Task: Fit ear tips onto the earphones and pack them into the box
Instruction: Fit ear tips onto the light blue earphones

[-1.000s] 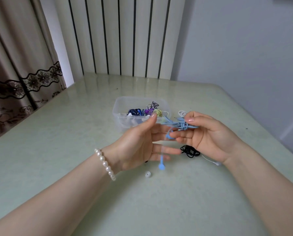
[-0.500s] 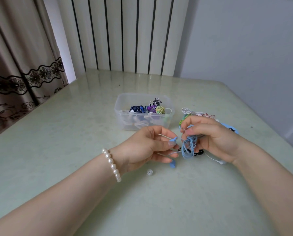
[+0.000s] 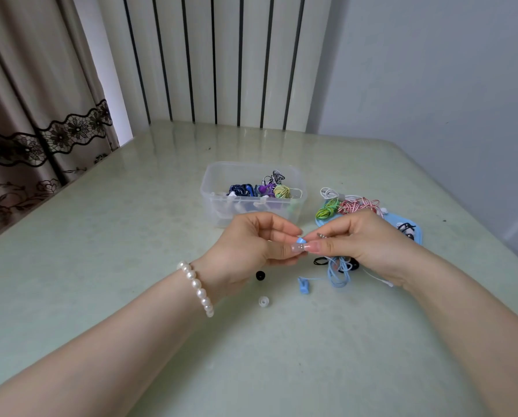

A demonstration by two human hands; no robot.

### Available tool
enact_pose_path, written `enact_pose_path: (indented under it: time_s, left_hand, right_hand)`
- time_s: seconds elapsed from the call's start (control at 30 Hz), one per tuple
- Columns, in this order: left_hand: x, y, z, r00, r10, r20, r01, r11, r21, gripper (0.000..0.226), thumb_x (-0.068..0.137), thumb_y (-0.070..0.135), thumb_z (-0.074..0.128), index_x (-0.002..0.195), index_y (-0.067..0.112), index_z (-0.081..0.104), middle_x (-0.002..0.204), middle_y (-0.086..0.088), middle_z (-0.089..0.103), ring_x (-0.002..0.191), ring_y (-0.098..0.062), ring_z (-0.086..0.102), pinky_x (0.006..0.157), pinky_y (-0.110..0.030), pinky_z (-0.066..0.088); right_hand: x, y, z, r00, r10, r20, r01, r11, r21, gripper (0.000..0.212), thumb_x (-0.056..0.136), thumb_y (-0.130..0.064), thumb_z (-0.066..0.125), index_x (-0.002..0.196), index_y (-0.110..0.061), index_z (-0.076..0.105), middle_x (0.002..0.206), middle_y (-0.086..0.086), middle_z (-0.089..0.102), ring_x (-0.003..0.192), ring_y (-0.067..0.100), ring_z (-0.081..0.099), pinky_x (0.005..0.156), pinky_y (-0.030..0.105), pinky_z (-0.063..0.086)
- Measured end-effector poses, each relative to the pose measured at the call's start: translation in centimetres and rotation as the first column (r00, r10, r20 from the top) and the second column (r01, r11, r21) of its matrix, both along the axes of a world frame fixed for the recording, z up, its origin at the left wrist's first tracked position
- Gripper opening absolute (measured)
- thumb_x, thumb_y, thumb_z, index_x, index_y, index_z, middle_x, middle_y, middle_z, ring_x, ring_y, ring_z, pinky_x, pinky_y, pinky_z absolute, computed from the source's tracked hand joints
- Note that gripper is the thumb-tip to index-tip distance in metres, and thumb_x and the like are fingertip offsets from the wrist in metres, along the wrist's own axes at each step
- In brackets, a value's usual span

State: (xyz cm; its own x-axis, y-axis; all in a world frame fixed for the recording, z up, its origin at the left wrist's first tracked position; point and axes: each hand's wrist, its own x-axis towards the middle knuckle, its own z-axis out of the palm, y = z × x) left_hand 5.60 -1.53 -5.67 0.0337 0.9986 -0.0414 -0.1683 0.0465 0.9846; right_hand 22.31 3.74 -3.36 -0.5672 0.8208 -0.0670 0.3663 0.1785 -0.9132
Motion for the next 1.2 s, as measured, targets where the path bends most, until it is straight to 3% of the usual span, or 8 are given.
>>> enact_pose_path:
  time_s: [0.1,0.27,0.37,0.43,0.57,0.77,0.97,1.2]
  left_hand:
    - [-0.4,0.0,0.3,0.999,-0.001,0.045,0.003,0.999,-0.041,0.015,0.075,-0.015,0.060,0.079,0.000,0.059,0.066,-0.009,0.067,0.060,-0.016,0.068,0.061,-0.025,0.058]
    - [-1.3,0.1,0.9,0.993,-0.013,0.119,0.026,0.994,-0.110,0.015,0.078,-0.013,0.057,0.086,0.001,0.056,0.064,-0.010,0.069,0.059,-0.018,0.068,0.058,-0.025,0.058]
    - [-1.9,0.2,1.2,1.000,-0.009,0.017,0.010,0.996,-0.090,0.015,0.077,-0.009,0.061,0.085,0.002,0.056,0.064,-0.009,0.069,0.058,-0.017,0.068,0.058,-0.024,0.058]
    - [-2.8,0.5,1.3,0.982,0.042,-0.184,-0.046,0.999,-0.020,0.012,0.075,-0.005,0.066,0.078,0.004,0.059,0.061,-0.007,0.067,0.054,-0.012,0.065,0.056,-0.022,0.056]
    - [-5.8,1.2,1.3,0.771,0.166,-0.615,-0.125,0.986,0.109,0.015,0.070,0.005,0.076,0.062,0.013,0.067,0.050,0.011,0.061,0.047,0.003,0.052,0.055,-0.009,0.044]
    - [-7.4,1.0,1.3,0.648,-0.037,-0.760,0.033,0.999,-0.020,0.018,0.070,-0.002,0.075,0.068,0.016,0.072,0.050,0.015,0.063,0.050,0.007,0.055,0.058,-0.006,0.045]
    - [-6.9,0.9,1.2,0.508,-0.074,-0.858,0.086,0.996,-0.035,0.007,0.071,0.007,0.076,0.074,0.012,0.073,0.041,0.022,0.055,0.043,0.009,0.049,0.050,-0.003,0.036]
    - [-6.1,0.9,0.8,0.358,-0.102,-0.928,0.134,0.989,-0.057,0.005,0.069,0.017,0.078,0.072,0.019,0.074,0.050,0.020,0.057,0.044,0.009,0.049,0.045,-0.004,0.033]
  right_hand:
    - [-0.5,-0.4,-0.2,0.998,0.003,-0.060,0.000,0.999,0.054,0.015,0.072,-0.007,0.072,0.086,-0.013,0.073,0.080,0.013,0.071,0.073,0.010,0.060,0.068,0.014,0.048]
    - [-1.1,-0.9,-0.3,0.993,0.051,-0.103,-0.029,0.978,0.208,0.012,0.070,-0.010,0.072,0.080,-0.017,0.071,0.080,0.026,0.066,0.069,0.016,0.050,0.065,0.021,0.042]
    - [-1.4,-1.0,-0.4,0.992,0.051,-0.119,-0.026,0.978,0.208,0.010,0.071,-0.006,0.071,0.077,-0.013,0.067,0.070,0.011,0.067,0.061,0.013,0.053,0.059,0.017,0.045]
    - [-1.4,-1.0,-0.3,0.991,0.044,-0.129,-0.021,0.984,0.178,0.010,0.074,-0.001,0.068,0.077,-0.009,0.064,0.068,0.003,0.066,0.054,0.008,0.054,0.054,0.013,0.045]
    - [-0.7,-0.6,0.2,0.981,-0.073,-0.179,0.101,0.983,0.155,0.005,0.078,-0.001,0.066,0.078,-0.006,0.064,0.066,0.006,0.069,0.052,0.003,0.058,0.054,0.012,0.045]
    - [0.4,0.6,0.6,0.915,-0.238,-0.326,0.280,0.956,0.089,0.011,0.078,-0.003,0.064,0.072,-0.011,0.061,0.058,0.004,0.068,0.060,0.016,0.057,0.065,0.024,0.047]
    - [-0.2,0.2,0.0,0.926,-0.214,-0.310,0.246,0.967,0.066,0.015,0.078,0.002,0.062,0.071,-0.010,0.059,0.057,0.005,0.068,0.052,0.011,0.055,0.052,0.016,0.047]
    - [-0.9,0.0,-0.9,0.953,-0.168,-0.251,0.192,0.978,0.075,0.015,0.078,0.003,0.064,0.071,-0.010,0.060,0.057,0.003,0.068,0.055,0.008,0.061,0.056,0.014,0.047]
